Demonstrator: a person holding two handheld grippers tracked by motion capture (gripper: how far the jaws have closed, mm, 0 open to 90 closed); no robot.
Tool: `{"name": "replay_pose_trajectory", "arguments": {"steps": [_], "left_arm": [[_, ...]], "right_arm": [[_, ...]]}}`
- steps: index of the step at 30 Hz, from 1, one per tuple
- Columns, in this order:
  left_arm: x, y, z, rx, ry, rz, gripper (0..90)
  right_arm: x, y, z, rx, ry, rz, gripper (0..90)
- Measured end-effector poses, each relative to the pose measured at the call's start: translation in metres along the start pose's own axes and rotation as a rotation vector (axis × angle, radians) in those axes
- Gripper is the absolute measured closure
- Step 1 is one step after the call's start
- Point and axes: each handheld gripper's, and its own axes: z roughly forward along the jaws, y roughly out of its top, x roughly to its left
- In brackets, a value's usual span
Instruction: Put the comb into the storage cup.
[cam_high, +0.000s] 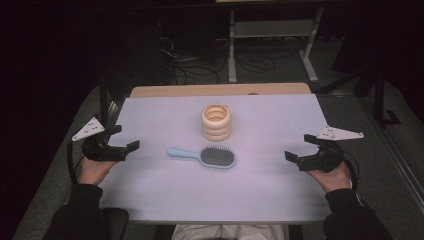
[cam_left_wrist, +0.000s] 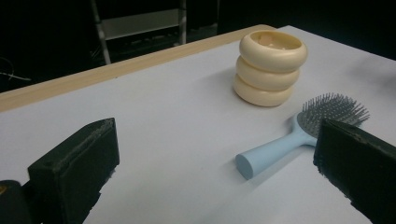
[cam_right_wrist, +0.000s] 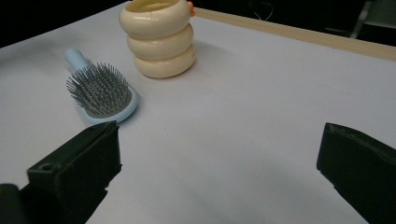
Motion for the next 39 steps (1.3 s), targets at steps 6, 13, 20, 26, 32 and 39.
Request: {"name": "replay_pose_trajectory", "arguments": {"steps": [6,13,20,26,32,39], "left_arm": [[-0.004,0.018,0.002,0.022,-0.025,0.041,0.0],[-0.005,0.038,0.007,0.047,-0.047,0.075,0.0],[-0.005,0.052,0.01,0.063,-0.058,0.097,0.0],[-0.004,0.062,0.013,0.08,-0.063,0.107,0.1],[-0.005,0.071,0.019,0.115,-0.069,0.131,0.0],[-0.009,0.082,0.028,0.133,-0.077,0.159,0.1]], "right_arm": [[0.0,0.0,0.0,0.001,0.003,0.001,0.0],[0.0,0.0,0.001,0.005,0.008,-0.002,0.0],[0.001,0.0,0.001,0.007,0.011,-0.002,0.0],[0.0,0.0,0.002,0.008,0.011,-0.003,0.0],[0.0,0.0,0.002,0.009,0.011,-0.006,0.0],[0.001,0.0,0.002,0.009,0.01,-0.008,0.0]]}}
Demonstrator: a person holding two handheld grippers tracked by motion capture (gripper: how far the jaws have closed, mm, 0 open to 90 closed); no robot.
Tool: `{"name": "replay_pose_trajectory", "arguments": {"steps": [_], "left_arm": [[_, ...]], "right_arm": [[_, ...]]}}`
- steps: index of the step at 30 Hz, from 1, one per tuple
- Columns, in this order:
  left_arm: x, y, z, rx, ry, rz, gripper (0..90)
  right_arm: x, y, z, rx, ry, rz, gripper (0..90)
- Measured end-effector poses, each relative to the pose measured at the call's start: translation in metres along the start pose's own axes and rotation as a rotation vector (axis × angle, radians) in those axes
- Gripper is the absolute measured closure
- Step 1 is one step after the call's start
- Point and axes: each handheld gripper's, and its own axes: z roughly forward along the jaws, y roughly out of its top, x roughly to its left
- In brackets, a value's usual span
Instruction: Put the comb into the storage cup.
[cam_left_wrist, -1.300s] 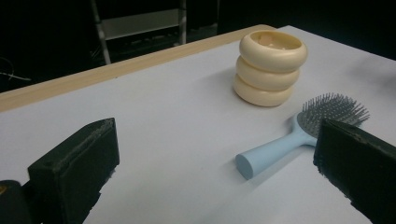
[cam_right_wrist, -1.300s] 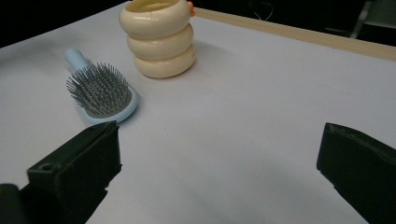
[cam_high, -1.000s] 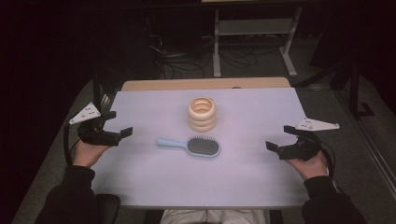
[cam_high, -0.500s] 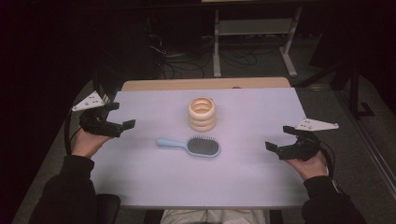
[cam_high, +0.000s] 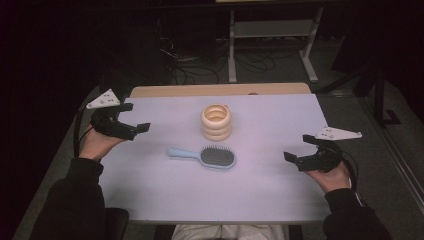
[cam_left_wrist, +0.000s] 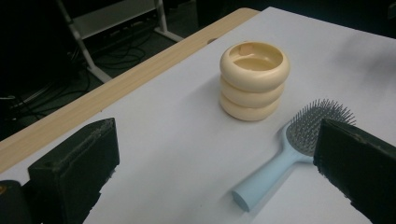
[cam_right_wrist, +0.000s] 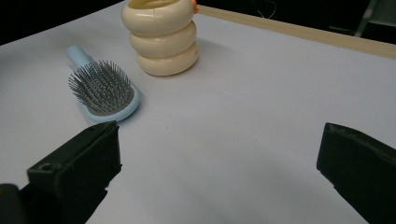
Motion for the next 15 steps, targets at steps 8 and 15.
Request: {"name": "replay_pose_trajectory", "arguments": {"steps": [8,15], "left_arm": [[-0.001,0.01,0.014,0.033,-0.019,0.02,0.1],[0.001,0.008,0.031,0.072,-0.034,0.025,0.1]], "right_arm": [[0.0,0.0,0.0,0.002,0.002,-0.001,0.0],[0.001,0.0,0.001,0.007,0.005,-0.006,0.0]]}}
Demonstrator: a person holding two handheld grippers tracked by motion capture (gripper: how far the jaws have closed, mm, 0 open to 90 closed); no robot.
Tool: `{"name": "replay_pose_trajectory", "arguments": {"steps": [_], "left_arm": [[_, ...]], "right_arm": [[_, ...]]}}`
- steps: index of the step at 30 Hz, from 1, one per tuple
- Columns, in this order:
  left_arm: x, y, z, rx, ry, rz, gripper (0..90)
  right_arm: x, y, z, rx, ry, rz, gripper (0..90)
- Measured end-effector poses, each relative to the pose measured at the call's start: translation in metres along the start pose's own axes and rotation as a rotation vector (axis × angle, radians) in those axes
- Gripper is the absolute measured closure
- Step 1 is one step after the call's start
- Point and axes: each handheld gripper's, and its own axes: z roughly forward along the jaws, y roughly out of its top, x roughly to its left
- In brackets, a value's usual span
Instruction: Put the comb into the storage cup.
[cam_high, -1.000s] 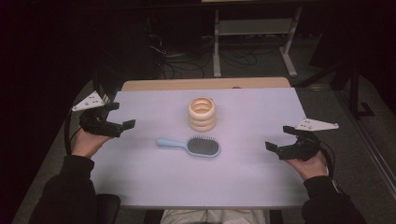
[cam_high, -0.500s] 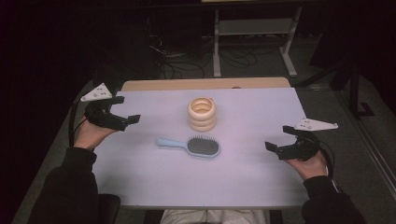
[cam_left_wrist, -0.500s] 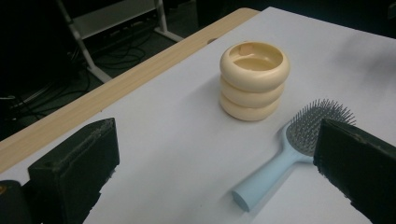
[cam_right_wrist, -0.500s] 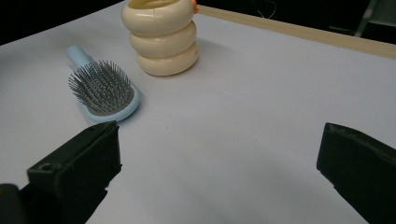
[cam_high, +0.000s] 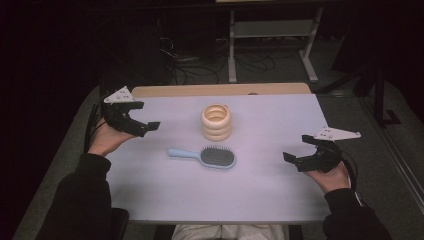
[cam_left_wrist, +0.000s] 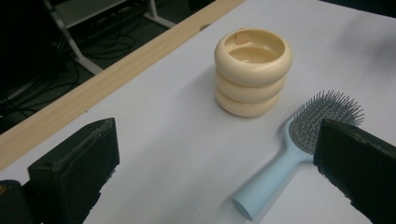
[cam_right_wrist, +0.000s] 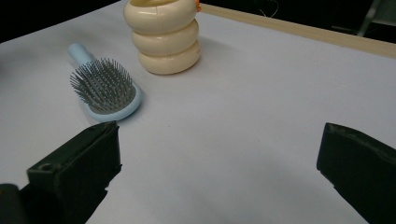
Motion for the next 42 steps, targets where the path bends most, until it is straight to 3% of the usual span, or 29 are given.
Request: {"name": "replay_pose_trajectory", "arguments": {"steps": [15,25,34,37,42], "left_arm": [[-0.001,-0.002,0.033,0.062,-0.033,0.016,0.0],[0.001,-0.004,0.048,0.073,-0.049,-0.002,0.3],[0.001,-0.008,0.064,0.104,-0.095,0.012,14.7],[0.0,-0.009,0.069,0.117,-0.122,0.027,25.4],[-0.002,-0.011,0.076,0.163,-0.116,0.052,37.2]], "right_arm": [[0.002,0.0,0.003,0.015,0.008,-0.012,0.0],[0.002,0.0,0.004,0.02,0.008,-0.017,0.0],[0.002,0.0,0.005,0.023,0.01,-0.02,0.0],[0.002,0.0,0.005,0.023,0.01,-0.02,0.0],[0.002,0.0,0.005,0.023,0.011,-0.021,0.0]]}}
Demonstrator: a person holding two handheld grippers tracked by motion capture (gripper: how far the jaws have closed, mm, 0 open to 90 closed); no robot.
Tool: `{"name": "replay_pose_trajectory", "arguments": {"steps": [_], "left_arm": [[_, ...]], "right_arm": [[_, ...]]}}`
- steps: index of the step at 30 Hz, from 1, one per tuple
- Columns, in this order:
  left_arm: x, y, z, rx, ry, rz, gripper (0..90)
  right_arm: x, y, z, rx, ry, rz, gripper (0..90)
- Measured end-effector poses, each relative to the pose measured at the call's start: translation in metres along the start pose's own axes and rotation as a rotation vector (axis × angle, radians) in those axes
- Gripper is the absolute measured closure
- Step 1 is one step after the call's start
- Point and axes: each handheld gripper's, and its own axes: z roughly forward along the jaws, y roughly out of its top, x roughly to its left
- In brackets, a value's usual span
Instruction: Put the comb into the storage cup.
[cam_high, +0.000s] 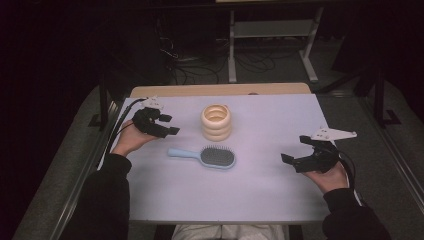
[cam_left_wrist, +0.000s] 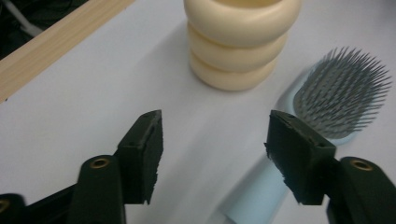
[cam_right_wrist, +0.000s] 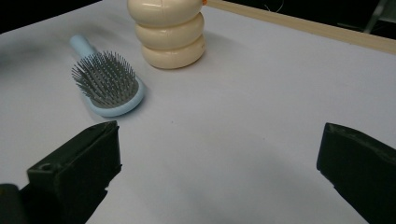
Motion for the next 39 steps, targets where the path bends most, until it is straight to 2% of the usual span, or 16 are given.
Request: {"name": "replay_pose_trajectory", "arguments": {"steps": [1,4,7,10,13,14,19,22,26,28,31,35,39], "left_arm": [[0.0,0.0,0.002,0.009,-0.004,0.004,38.7],[-0.001,-0.003,0.005,0.008,0.024,0.014,46.4],[0.001,-0.008,0.009,0.004,0.039,0.005,56.7],[0.001,-0.012,0.016,0.04,0.035,0.006,67.7],[0.0,-0.015,0.021,0.05,0.029,0.011,78.5],[0.0,-0.016,0.023,0.054,0.021,0.014,78.5],[-0.006,-0.016,0.03,0.064,-0.001,0.042,90.0],[-0.009,-0.015,0.033,0.063,-0.025,0.053,90.0],[-0.011,-0.016,0.037,0.049,-0.06,0.03,90.0],[-0.01,-0.018,0.04,0.062,-0.075,0.024,90.0],[-0.009,-0.021,0.044,0.067,-0.087,0.001,90.0],[-0.01,-0.023,0.046,0.072,-0.089,-0.006,90.0],[-0.012,-0.026,0.049,0.1,-0.097,0.001,90.0]], "right_arm": [[0.0,0.0,0.0,0.0,0.0,0.0,0.0],[0.0,0.0,0.0,-0.001,0.0,0.0,0.0],[0.0,0.0,0.0,0.0,0.0,0.0,0.0],[0.0,0.0,0.0,0.003,0.001,-0.001,0.0],[0.0,0.0,0.001,0.005,0.002,-0.003,0.0],[0.0,0.0,0.001,0.005,0.002,-0.003,0.0],[0.0,0.0,0.001,0.009,0.006,-0.004,0.0],[0.0,0.0,0.002,0.011,0.006,-0.004,0.0],[0.001,0.0,0.002,0.01,0.006,-0.004,0.0],[0.001,0.0,0.002,0.012,0.005,-0.004,0.0],[0.001,0.0,0.002,0.012,0.006,-0.007,0.0],[0.001,0.0,0.002,0.016,0.004,-0.006,0.0],[0.001,0.0,0.003,0.02,0.003,-0.006,0.0]]}}
